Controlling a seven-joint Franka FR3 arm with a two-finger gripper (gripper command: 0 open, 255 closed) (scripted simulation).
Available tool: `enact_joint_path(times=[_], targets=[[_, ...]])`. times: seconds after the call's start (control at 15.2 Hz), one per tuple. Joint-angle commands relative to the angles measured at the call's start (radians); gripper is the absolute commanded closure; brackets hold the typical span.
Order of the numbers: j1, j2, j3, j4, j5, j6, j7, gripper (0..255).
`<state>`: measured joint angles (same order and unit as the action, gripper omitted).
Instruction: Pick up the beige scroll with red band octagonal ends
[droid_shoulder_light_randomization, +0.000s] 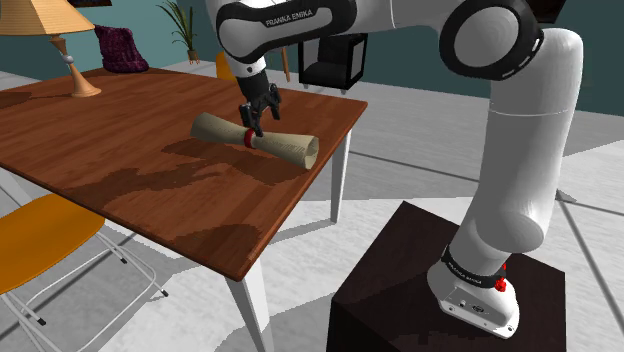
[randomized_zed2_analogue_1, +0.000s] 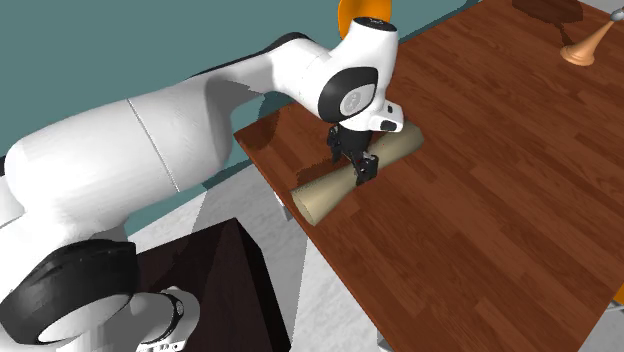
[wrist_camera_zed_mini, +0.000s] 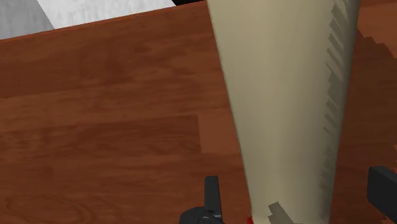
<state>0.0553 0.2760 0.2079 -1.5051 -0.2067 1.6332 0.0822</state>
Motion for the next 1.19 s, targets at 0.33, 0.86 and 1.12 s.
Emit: enact_joint_path(times=[0.33,0.86,1.12], targets=[[0.053,0.249,-0.008,0.318,-0.06,-0.078,0.016,0],[0.047,0.248,-0.009,0.243,-0.061,-0.005,0.03,255],[0.047,0.247,-0.008,0.242,-0.061,-0.004,0.03,255]])
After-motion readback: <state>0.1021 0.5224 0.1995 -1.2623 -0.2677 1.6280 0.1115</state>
